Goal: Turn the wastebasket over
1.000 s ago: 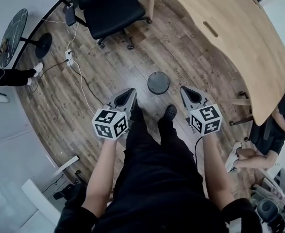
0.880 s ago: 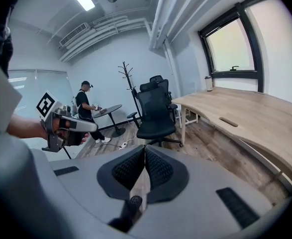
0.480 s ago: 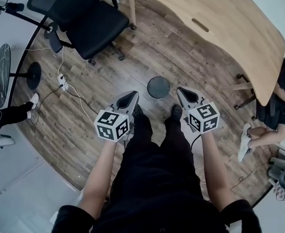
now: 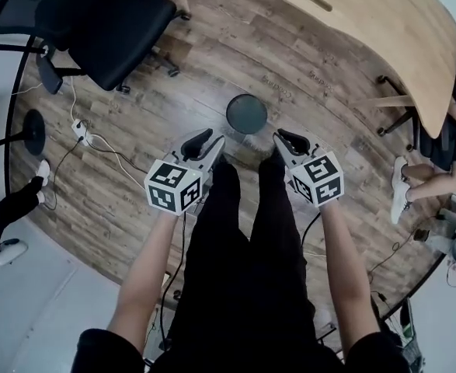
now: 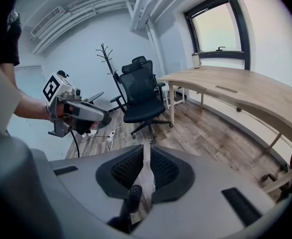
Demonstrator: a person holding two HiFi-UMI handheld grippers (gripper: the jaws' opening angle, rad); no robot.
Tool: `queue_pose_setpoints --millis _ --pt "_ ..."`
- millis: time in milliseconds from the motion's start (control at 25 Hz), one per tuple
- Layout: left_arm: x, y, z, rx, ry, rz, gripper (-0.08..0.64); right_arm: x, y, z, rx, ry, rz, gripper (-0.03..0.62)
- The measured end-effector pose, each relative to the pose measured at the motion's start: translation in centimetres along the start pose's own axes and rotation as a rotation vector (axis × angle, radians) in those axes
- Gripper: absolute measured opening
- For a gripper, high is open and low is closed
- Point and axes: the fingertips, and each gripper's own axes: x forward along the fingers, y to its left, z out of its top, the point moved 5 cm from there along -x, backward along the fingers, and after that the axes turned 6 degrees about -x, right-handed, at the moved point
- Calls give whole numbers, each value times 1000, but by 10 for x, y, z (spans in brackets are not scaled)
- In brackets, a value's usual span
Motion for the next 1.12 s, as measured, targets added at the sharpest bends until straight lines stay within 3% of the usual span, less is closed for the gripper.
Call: queue_pose_setpoints --millis 120,200,360,560,920,1120 --pt "22 11 -14 -17 27 -1 150 17 -7 -24 18 52 6 58" --pt "39 18 -22 -20 38 4 166 31 -18 -39 19 85 11 161" --pt "69 37 -45 -31 62 23 196 61 -38 -63 19 124 20 207" --pt "103 62 -87 -66 108 50 236 99 -55 -102 3 180 98 272" --pt "177 113 -147 -101 173 48 302 173 -83 -175 -35 279 168 310" --pt "216 133 -174 -97 131 19 330 210 -100 -217 -34 324 182 316"
